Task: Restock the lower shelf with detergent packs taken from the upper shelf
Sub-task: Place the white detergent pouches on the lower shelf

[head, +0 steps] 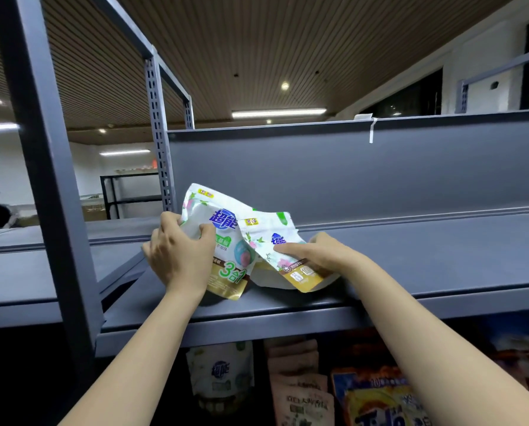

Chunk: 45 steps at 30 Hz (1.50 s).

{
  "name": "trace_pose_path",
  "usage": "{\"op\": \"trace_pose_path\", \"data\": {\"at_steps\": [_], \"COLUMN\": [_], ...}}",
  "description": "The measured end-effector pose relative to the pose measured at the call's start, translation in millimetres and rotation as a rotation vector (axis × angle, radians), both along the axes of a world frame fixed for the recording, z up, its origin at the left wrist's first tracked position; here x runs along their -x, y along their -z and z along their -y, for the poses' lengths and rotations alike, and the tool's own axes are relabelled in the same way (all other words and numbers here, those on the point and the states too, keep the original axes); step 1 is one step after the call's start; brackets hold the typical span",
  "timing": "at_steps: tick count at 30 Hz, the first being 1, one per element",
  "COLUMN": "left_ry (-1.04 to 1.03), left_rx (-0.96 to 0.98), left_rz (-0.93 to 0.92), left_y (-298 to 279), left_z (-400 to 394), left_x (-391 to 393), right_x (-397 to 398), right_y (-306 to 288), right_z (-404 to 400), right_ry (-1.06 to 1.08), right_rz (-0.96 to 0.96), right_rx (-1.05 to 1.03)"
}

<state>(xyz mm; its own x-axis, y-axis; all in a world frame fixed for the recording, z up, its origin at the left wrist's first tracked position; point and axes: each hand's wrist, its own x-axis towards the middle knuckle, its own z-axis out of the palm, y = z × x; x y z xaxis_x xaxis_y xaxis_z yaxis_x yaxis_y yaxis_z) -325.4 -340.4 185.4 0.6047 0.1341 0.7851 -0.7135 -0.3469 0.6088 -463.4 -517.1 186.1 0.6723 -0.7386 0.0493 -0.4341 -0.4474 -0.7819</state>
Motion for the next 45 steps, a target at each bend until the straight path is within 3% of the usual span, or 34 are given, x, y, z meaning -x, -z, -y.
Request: {"op": "trace_pose_path", "data": {"at_steps": [7,12,17,20,25,29,32,38,45], "left_ry": [0.171,0.232,0.307,0.339,0.444,0.374,0.446,0.439,0.348], "left_rx": [0.1,0.137,0.161,0.2,0.443,0.569,0.678,0.888,0.771], "left_rz": [-0.014,-0.091,-0.212,-0.299,-0.395,-0.343,-0.33,-0.33,-0.37], "left_y": [-6.7,-2.5,4.5,8.8,23.3,38.0,47.2,66.4,120.9], "left_z": [-24.1,-39.5,-49.3,-55.6,-70.8,-92.4,-104.4,-130.6,-139.2], "left_x": [22.0,36.9,44.4,47.3,58.1,66.4,74.2,86.2,101.6], "right_x": [22.0,44.3,56.5,62.0,73.2,84.4,92.6,101.6,86.4], "right_y": [-7.7,-4.5,-1.9,-0.6,10.0,28.0,43.7,84.3,134.6], "right_z": [-6.6,-12.7,-17.9,-25.3,-39.6,-54.5,-65.0,-77.0,-87.9], "right_ry": [-0.025,-0.08,-0.07,-0.059,-0.049,-0.144,-0.175,-0.139,-0.127], "right_rz": [0.576,0.731,0.594,0.569,0.69,0.731,0.767,0.686,0.532], "right_rx": [-0.198,-0.299,0.005,0.083,-0.037,-0.08,-0.082,-0.07,-0.162]}}
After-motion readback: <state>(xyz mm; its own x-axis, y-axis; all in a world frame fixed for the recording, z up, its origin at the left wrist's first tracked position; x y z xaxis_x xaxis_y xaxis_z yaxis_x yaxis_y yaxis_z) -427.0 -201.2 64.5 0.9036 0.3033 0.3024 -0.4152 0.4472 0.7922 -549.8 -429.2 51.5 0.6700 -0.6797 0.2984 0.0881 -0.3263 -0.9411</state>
